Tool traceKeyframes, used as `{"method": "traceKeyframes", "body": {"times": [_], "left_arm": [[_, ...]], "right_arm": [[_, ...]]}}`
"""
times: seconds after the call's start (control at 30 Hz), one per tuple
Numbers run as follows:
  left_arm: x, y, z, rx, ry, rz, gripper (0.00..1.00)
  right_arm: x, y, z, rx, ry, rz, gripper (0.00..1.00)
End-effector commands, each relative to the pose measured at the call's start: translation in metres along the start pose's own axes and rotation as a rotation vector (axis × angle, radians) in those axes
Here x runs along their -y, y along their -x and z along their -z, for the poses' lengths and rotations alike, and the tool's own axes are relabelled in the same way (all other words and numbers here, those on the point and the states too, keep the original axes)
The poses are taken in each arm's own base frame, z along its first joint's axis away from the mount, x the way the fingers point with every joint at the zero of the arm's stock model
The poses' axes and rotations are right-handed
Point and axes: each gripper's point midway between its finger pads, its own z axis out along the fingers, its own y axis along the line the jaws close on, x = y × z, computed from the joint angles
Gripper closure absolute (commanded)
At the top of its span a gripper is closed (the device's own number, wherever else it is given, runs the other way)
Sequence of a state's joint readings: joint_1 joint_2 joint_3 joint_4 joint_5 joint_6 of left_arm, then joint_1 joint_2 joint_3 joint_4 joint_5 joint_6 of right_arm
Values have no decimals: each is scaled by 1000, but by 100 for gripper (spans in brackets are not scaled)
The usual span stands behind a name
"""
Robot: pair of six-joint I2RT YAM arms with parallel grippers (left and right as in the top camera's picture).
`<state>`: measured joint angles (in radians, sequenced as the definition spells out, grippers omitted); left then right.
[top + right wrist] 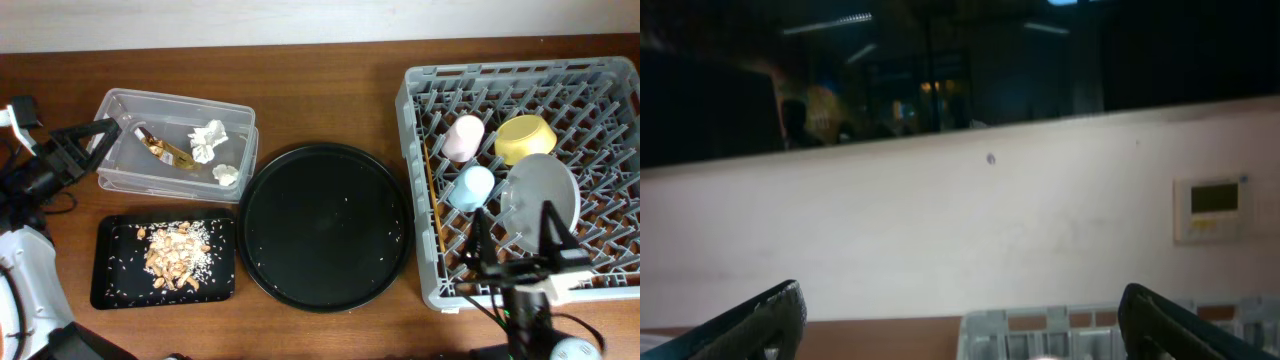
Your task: Sort waste into correct bins and load items into the dishwasher rack
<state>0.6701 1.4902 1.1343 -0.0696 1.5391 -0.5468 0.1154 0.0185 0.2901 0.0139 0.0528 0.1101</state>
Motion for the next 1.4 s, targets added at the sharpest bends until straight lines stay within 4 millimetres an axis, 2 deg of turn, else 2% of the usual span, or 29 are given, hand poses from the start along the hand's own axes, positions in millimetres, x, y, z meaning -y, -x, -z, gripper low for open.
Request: {"method": "traceKeyframes", "body": {"times": [0.0, 0.3, 0.47, 0.6, 1.37], "left_arm": [[6, -1, 1, -7, -14, -9, 1], [6, -1, 1, -7, -14, -9, 1], [6, -1, 1, -7, -14, -9, 1], [6, -1, 1, -7, -14, -9, 1], [6, -1, 1, -7, -14, -9, 1]], "right_arm": [[12, -42, -2, -61, -43, -12, 2], [23, -124, 2, -241, -63, 28, 2], [31, -150, 9, -333, -74, 75, 2], [43, -152, 11, -346, -119, 85, 2], [42, -154, 12, -355, -114, 101, 2]]}}
